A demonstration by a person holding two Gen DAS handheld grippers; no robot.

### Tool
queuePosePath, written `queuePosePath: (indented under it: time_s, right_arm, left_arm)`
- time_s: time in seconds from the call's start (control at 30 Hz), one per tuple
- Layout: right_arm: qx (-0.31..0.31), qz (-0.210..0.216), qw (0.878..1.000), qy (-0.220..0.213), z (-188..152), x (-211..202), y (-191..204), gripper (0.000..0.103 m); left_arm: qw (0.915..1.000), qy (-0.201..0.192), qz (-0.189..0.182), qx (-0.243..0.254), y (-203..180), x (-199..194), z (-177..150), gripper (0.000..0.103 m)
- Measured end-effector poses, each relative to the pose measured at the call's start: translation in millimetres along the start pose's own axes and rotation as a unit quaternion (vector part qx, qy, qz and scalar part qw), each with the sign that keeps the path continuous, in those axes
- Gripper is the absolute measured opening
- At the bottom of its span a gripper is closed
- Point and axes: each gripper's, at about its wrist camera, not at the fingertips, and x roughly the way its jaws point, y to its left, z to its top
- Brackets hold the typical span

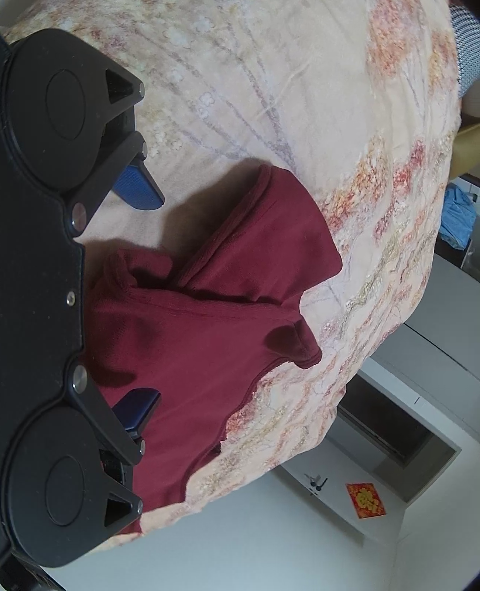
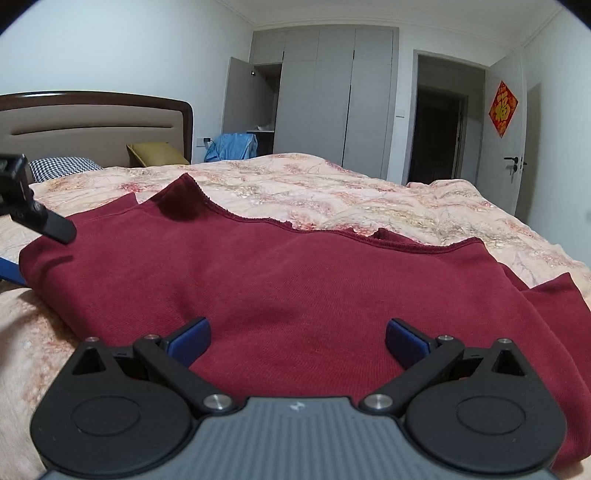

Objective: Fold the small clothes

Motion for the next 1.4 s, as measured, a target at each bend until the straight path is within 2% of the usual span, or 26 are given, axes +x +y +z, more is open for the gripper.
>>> queuePosePath:
  time_s: [0.43, 0.63, 1.17, 1.23, 1.33, 1.4]
  right_arm:
    - [0.005, 0.004, 1.000, -0.012, -4, -2, -4, 0.103]
    - [0.005, 0.003, 1.000, -0.016, -6, -3, -3, 0.103]
    - [0.005, 0.004, 1.000, -0.016, -6, -3, -3, 0.103]
    - [0.005, 0.004, 1.000, -0.016, -6, -3, -3, 0.103]
    - [0.005, 0.004, 1.000, -0.016, -6, -3, -3, 0.103]
    - [0.005, 0.004, 1.000, -0.016, -6, -3, -3, 0.103]
  left_arm:
    - [0.9998, -0.014, 0.013, 0.003, -2, 21, 16, 0.102]
    - [0.9991, -0.006, 0.028, 0.029, -7, 34, 22, 0.102]
    - [0.9992, 0.007, 0.025, 0.031, -6, 36, 27, 0.097]
    - [0.9992, 0.007, 0.026, 0.031, -6, 36, 28, 0.095]
    - [0.9993, 0.008, 0.024, 0.028, -6, 35, 28, 0.085]
    - [0.9994, 0.011, 0.019, 0.028, -6, 35, 29, 0.075]
